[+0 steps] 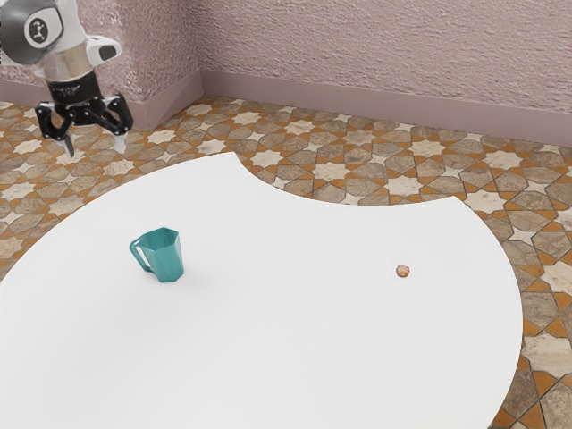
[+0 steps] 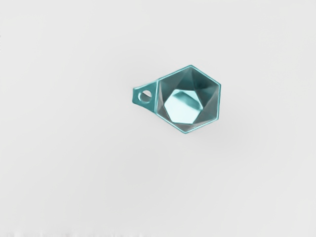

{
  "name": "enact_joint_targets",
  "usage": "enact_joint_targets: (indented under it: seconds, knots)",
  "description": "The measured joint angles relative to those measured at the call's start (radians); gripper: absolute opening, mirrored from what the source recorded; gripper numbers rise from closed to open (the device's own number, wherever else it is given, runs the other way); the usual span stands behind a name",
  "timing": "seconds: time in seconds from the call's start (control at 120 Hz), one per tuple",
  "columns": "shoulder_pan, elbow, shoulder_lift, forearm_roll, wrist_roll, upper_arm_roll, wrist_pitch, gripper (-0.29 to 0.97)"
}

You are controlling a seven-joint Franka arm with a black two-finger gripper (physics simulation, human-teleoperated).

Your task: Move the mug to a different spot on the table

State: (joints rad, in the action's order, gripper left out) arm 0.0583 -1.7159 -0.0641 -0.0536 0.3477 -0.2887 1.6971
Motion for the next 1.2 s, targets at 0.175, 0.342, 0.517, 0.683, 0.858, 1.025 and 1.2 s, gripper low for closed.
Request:
enact_joint_targets:
  seconds: [0.175, 0.342, 0.517, 0.683, 0.858, 1.025, 1.2]
  knots:
    - [0.002, -0.066, 0.058, 0.033, 0.281, -0.011, 0.062, 0.68]
    - [0.031, -0.106, 0.111, 0.072, 0.506, -0.048, 0.143, 0.68]
    - [0.017, -0.195, 0.112, 0.131, 0.698, -0.088, 0.221, 0.68]
    - [-0.019, -0.291, 0.099, 0.159, 0.842, -0.092, 0.287, 0.68]
    - [-0.011, -0.355, 0.085, 0.168, 0.955, -0.092, 0.348, 0.68]
    - [0.001, -0.323, 0.158, 0.176, 1.033, -0.092, 0.396, 0.68]
    - [-0.035, -0.27, 0.242, 0.222, 1.079, -0.092, 0.422, 0.68]
